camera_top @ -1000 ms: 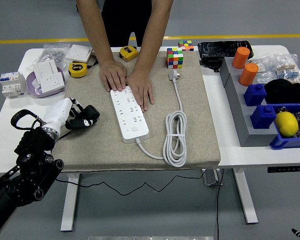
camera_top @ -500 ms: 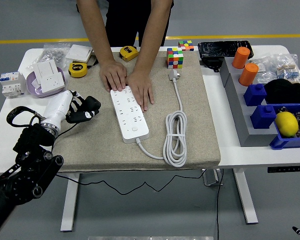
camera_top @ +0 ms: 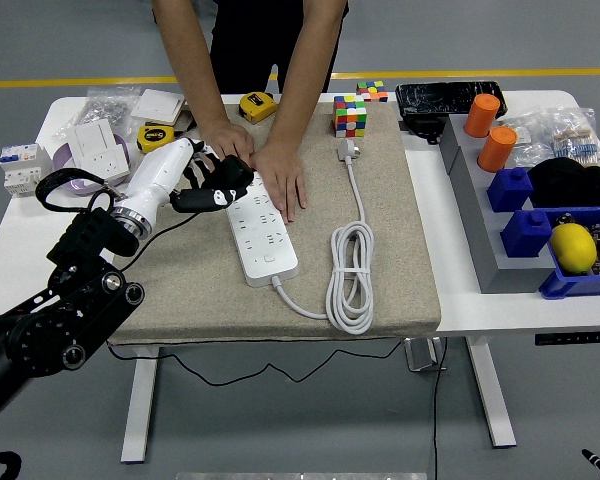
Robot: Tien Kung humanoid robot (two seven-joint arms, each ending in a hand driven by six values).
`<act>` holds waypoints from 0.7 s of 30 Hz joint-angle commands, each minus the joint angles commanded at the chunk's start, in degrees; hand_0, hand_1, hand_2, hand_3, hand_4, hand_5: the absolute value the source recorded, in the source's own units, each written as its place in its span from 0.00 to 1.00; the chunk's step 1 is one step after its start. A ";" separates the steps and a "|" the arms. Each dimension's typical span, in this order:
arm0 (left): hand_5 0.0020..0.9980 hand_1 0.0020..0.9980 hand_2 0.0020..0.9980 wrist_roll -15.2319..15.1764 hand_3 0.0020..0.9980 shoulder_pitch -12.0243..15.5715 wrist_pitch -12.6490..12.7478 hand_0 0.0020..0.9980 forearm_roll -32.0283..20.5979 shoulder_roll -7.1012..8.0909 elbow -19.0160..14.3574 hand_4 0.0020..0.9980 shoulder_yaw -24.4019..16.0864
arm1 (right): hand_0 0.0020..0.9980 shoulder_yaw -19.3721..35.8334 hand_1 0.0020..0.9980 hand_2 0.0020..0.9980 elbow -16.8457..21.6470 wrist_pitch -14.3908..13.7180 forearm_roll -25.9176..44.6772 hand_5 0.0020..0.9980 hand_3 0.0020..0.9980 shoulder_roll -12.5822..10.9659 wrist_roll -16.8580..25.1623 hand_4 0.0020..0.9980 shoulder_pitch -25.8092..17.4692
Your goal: Pick up the plug,place it near the board,insert it into the board,press the button
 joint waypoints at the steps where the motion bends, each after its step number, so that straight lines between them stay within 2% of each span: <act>1: 0.02 0.32 0.36 -0.02 0.47 -0.63 -0.08 0.45 -0.01 0.40 0.14 0.64 1.69 | 1.00 -0.03 0.84 0.74 0.00 0.00 0.05 0.83 0.75 -0.05 -0.01 1.00 0.04; 6: 0.01 0.33 0.36 -0.04 0.47 -2.95 0.31 0.45 3.08 1.66 1.84 0.63 7.22 | 1.00 0.07 0.84 0.74 0.00 0.07 -0.20 0.83 0.75 -0.20 -0.09 1.00 -0.09; 11: 0.01 0.33 0.36 -0.35 0.47 -3.76 1.80 0.45 5.73 2.55 4.88 0.63 11.07 | 1.00 0.07 0.84 0.74 0.00 0.11 -0.55 0.83 0.75 -0.31 0.04 1.00 -0.05; 15: 0.00 0.33 0.37 -1.30 0.47 -4.01 3.07 0.45 8.09 2.35 7.26 0.63 11.36 | 1.00 0.32 0.84 0.74 0.00 0.06 -0.75 0.83 0.75 -0.31 -0.03 1.00 -0.05; 21: 0.00 0.34 0.37 -2.46 0.47 -4.46 4.23 0.45 10.70 2.16 8.73 0.64 11.92 | 1.00 0.18 0.84 0.74 0.00 0.15 -0.96 0.83 0.75 -0.23 -0.13 1.00 -0.19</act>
